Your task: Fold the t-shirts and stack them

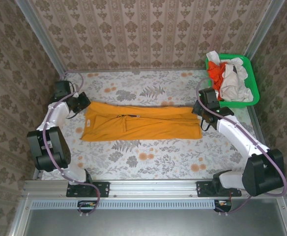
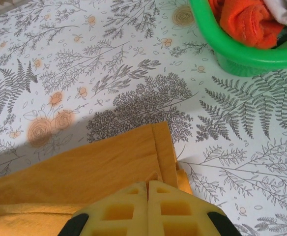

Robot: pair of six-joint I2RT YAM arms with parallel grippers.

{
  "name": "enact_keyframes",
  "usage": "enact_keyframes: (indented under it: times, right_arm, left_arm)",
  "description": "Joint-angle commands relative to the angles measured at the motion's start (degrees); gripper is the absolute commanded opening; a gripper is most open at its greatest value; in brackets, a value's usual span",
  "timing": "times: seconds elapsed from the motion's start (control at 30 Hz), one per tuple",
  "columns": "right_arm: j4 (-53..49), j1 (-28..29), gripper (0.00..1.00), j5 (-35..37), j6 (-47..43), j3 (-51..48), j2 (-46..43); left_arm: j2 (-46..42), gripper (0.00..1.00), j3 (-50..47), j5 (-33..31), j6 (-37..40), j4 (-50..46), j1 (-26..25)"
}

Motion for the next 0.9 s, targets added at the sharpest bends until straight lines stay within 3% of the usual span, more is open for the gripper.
enact_keyframes:
  times: [0.0,0.47,0.87]
  right_arm:
    - [-3.1,0.5,0.00,2.1,1.7,-1.6,-3.4]
    - [-6.7,0.6,0.00,1.5,2.7,-7.0,-10.9]
    - [-6.6,0.6,0.00,1.3,4.0,-10.0,-8.8]
  left_arm:
    - [-2.5,0.00,-1.7,0.0,0.1,0.2,0.5]
    - [-7.5,0.00,-6.7,-0.4,-0.7,-0.6,0.7]
    - [-10.5,0.00,-11.5,-1.7,-0.6,-1.4,1.3]
